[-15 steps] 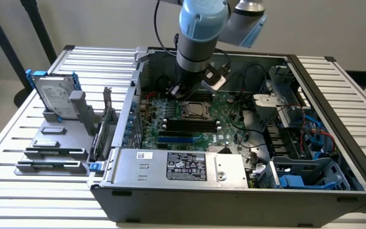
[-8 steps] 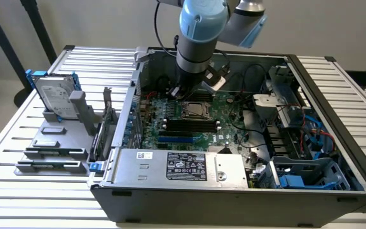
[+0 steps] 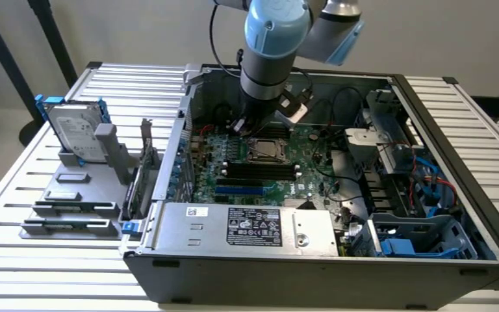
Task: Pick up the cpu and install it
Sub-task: 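Install the first cpu locking lever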
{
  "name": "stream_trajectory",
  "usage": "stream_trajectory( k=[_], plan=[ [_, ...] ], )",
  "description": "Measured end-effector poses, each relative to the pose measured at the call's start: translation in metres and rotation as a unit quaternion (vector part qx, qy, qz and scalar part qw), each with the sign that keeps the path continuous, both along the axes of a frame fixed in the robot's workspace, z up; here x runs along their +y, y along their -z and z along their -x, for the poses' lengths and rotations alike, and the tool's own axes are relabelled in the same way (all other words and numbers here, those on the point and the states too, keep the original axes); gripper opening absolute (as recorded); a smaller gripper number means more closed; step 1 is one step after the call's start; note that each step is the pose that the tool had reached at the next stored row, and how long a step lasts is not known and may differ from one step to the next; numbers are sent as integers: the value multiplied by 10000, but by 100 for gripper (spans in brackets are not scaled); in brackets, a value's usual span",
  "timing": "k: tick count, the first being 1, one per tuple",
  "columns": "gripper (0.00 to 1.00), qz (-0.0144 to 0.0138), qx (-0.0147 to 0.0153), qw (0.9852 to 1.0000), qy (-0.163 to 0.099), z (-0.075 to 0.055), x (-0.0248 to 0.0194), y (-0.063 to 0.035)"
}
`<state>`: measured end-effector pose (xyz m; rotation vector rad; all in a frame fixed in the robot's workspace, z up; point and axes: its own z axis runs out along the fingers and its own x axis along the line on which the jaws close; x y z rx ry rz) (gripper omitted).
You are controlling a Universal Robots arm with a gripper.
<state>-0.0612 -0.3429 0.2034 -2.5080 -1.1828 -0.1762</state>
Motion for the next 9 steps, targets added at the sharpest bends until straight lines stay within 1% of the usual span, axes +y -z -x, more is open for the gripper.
stream_trajectory(
  k=[2,5,9],
  plan=[
    [11,3,-10,10000,-11,0,17,6],
    [11,15,-16,10000,-25,-1,32,12],
    [11,43,-16,10000,-30,-1,37,14]
  ],
)
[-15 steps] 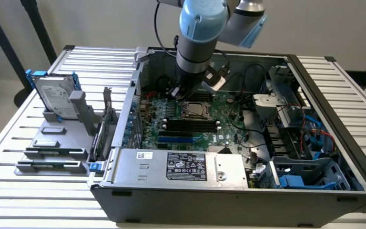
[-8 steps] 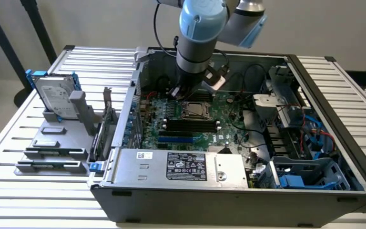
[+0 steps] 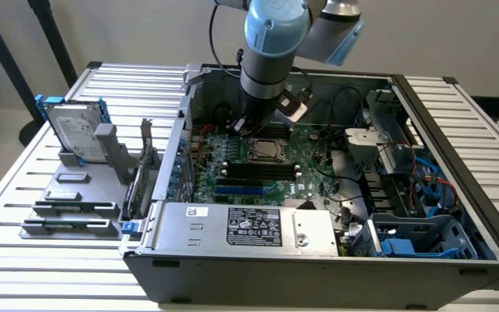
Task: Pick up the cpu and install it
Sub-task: 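Install the first cpu locking lever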
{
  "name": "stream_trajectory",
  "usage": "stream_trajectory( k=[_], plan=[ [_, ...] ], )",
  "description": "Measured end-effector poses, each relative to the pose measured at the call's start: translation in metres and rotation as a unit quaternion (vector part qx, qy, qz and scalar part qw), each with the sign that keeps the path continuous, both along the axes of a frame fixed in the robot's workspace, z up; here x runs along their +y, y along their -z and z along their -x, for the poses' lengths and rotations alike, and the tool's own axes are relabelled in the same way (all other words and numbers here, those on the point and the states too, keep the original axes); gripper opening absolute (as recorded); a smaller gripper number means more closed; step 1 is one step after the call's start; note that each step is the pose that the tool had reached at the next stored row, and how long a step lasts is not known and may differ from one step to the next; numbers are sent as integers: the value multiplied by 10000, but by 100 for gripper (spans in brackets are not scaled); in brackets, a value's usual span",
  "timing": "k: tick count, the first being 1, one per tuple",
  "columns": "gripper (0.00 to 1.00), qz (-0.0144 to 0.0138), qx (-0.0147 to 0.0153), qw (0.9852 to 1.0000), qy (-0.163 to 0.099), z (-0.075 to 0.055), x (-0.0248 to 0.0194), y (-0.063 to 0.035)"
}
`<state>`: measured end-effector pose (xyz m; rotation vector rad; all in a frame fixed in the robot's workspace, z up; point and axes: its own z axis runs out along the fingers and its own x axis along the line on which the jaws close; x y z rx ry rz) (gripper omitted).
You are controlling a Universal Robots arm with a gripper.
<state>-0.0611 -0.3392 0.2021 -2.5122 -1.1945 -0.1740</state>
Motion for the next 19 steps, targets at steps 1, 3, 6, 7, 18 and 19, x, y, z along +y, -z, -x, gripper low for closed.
stream_trajectory(
  k=[1,3,6,7,18,19],
  plan=[
    [11,3,0,10000,0,0,0,-1],
    [11,8,0,10000,0,0,0,-3],
    [11,16,0,10000,0,0,1,-10],
    [11,19,-1,10000,0,0,1,-13],
    [11,36,0,10000,0,6,0,-26],
    [11,38,0,10000,0,5,0,-26]
  ],
)
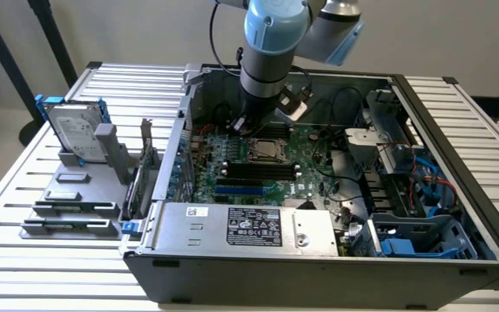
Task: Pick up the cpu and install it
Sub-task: 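Install the first cpu locking lever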
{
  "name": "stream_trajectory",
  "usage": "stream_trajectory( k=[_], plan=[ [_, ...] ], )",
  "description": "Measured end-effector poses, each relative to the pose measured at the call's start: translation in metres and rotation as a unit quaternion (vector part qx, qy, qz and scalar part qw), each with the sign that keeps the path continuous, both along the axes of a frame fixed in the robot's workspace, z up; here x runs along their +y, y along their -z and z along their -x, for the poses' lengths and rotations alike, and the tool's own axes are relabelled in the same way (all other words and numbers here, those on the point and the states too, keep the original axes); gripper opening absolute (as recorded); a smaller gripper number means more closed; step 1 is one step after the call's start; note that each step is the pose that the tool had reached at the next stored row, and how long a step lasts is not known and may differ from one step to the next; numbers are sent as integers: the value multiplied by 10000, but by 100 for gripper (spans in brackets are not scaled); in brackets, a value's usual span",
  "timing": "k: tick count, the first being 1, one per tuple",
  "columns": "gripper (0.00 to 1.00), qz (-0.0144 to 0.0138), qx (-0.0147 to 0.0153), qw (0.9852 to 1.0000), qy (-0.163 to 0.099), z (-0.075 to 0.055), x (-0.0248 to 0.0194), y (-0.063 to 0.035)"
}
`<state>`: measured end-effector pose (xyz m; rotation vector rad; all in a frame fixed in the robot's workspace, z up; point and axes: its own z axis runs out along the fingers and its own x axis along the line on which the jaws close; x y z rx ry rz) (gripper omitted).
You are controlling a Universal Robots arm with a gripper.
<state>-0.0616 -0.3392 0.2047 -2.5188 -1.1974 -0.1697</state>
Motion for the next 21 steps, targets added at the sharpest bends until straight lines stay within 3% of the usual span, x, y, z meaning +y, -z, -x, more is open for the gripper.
stream_trajectory(
  k=[8,21],
  plan=[
    [11,42,0,10000,0,-3,0,3],
    [11,52,0,10000,0,-71,0,40]
  ],
)
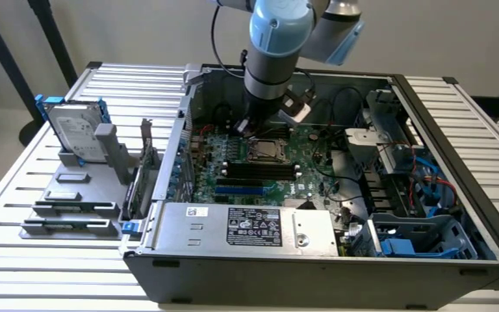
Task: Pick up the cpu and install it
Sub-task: 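Install the first cpu locking lever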
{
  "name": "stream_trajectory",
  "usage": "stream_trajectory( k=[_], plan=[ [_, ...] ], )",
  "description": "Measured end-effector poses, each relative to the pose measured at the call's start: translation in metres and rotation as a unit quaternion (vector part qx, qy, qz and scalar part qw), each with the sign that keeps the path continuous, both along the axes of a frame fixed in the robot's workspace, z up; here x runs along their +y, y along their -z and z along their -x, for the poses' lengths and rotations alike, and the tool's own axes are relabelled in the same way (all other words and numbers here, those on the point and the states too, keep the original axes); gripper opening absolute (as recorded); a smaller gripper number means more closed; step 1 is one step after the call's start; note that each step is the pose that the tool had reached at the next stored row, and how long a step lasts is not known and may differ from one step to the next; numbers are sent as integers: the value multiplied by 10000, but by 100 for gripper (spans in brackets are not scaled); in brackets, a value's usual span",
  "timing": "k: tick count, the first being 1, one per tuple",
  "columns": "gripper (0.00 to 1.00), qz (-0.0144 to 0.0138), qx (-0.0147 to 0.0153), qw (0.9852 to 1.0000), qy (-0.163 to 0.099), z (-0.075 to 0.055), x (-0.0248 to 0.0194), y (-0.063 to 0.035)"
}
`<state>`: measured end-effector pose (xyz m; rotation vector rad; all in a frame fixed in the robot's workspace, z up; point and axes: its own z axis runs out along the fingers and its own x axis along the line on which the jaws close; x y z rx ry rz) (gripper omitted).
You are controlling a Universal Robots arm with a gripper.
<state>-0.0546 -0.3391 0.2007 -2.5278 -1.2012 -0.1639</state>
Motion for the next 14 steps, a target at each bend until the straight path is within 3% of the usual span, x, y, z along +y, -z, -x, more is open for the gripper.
stream_trajectory(
  k=[12,14],
  plan=[
    [11,56,0,10000,0,-54,0,24],
    [11,81,0,10000,0,-54,9,27]
  ],
)
